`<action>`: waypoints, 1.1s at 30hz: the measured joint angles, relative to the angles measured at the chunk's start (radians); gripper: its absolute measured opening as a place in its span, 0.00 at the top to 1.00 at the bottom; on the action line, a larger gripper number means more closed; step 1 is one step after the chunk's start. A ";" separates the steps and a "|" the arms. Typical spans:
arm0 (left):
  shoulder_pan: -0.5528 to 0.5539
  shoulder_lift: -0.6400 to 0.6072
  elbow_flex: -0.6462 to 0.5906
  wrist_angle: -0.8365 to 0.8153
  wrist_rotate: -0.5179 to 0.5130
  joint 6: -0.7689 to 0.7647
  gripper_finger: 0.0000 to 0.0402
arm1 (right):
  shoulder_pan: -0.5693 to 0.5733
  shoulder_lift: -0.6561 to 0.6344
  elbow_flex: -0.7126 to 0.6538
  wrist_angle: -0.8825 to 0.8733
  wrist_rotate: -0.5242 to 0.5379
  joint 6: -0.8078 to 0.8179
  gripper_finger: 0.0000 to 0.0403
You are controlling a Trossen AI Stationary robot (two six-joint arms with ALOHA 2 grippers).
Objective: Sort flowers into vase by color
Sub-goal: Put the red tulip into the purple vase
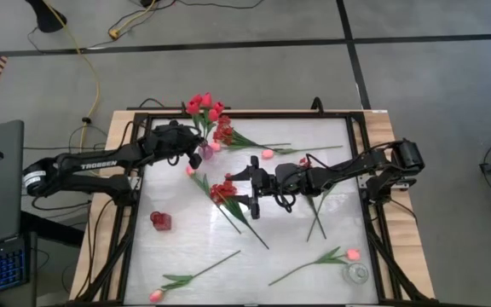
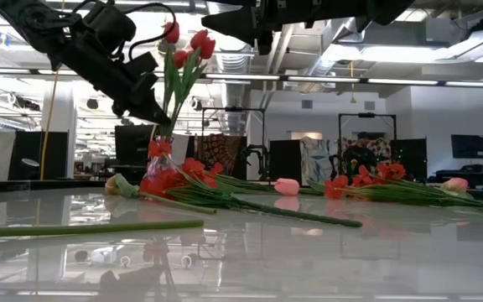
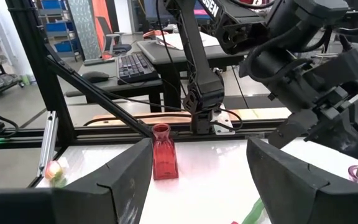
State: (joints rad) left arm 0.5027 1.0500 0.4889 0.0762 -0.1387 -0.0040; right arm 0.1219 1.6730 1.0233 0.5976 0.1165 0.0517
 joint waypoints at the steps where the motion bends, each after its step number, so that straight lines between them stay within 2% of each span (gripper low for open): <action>1: 0.002 0.000 0.000 0.000 0.000 -0.001 1.00 | 0.000 0.000 0.000 0.000 0.000 0.000 0.29; 8: 0.002 -0.012 0.000 0.033 0.001 -0.016 0.96 | 0.000 0.000 0.000 -0.011 0.000 0.000 0.29; 25: 0.002 -0.019 0.000 -0.010 0.002 -0.002 0.62 | 0.000 0.000 0.000 -0.011 0.000 0.000 0.29; 33: 0.002 -0.019 0.000 -0.044 0.014 0.006 0.59 | 0.000 0.000 0.000 -0.011 0.000 0.000 0.29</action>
State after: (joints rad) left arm 0.5047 1.0313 0.4885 0.0323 -0.1244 0.0019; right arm 0.1219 1.6730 1.0233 0.5865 0.1165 0.0521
